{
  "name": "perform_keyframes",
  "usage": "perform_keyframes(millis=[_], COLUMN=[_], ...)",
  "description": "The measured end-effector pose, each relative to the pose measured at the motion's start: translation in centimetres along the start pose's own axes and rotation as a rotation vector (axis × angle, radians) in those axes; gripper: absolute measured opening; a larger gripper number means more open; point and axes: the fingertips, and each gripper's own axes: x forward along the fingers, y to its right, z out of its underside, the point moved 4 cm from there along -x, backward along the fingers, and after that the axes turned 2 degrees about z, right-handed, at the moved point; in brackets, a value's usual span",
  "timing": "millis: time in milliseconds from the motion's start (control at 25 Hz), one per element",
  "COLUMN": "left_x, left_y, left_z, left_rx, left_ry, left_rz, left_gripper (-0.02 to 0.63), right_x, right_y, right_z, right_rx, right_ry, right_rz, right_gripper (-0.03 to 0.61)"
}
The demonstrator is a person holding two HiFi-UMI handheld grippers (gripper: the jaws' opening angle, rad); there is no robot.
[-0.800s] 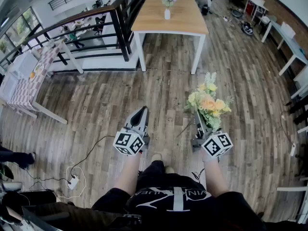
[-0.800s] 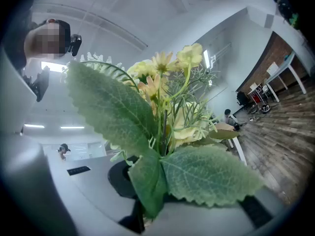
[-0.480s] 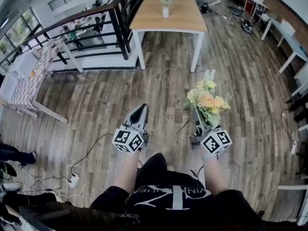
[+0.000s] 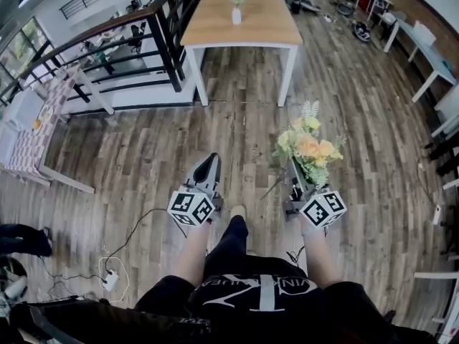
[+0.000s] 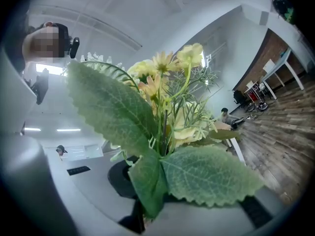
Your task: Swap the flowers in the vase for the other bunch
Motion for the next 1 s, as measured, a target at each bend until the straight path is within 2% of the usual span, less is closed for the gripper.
perform_keyframes(millis=[440,1000], left_x=[10.5,18.3], left_y=[-7.3,-15.5], left_z=[-2.4,-3.9], left_rx=[-0.001,-0.010], left_ry=[0.005,0.006], left_rz=[0.018,0.029], left_gripper=[0.012,0.012], right_x=[11.1,21.4], right_y=[5.6,9.7], right_z=[-2.4,-2.6], right_rx=[0.004,0.004], right_ry=[0.019,0.042], right_rz=[0.016,0.033], right_gripper=[0.058,0.058])
